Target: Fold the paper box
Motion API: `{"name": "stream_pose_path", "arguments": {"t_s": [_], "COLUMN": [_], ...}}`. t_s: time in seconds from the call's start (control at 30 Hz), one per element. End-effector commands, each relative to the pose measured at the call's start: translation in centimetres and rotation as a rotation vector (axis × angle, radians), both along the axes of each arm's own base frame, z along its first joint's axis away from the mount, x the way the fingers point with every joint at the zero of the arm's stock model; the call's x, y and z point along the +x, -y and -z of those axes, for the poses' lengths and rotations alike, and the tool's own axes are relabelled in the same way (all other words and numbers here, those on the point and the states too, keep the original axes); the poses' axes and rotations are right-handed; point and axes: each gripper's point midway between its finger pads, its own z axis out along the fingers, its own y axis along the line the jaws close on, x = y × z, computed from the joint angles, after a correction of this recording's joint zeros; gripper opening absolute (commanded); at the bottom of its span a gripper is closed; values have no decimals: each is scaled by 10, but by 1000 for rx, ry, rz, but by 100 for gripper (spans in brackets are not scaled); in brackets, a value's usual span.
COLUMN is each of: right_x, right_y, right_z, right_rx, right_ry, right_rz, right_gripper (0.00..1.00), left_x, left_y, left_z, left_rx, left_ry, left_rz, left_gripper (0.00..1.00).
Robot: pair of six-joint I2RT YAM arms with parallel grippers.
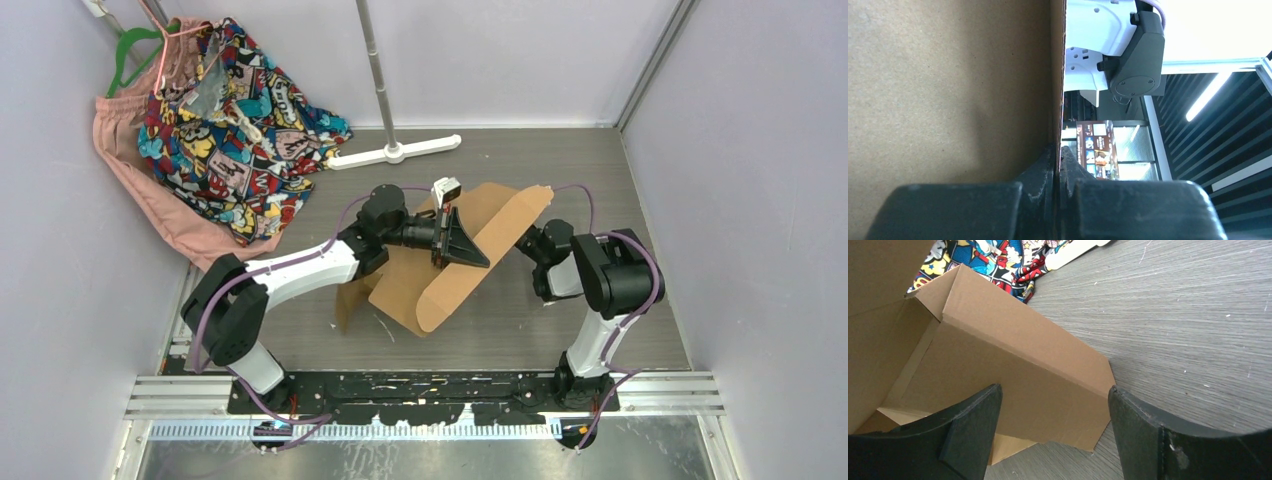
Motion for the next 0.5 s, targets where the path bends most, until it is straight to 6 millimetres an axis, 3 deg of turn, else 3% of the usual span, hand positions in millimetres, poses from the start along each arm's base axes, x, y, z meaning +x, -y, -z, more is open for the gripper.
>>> {"name": "stream_pose_path", "arguments": {"t_s": [0.0, 0.47], "right_x": [-1, 11], "right_y": [-9, -51], "right_z": [-32, -28], "right_rx": [-39, -139], "right_ry": [180, 303], "right_rz": [-3, -24], "right_gripper": [82, 80], "left_x": [-7, -19], "left_y": [-1, -5], "left_z": [-6, -4], "left_rx": [-43, -90], "left_ry": [13, -49], "left_rz": [35, 87], "left_gripper": [4, 5]}}
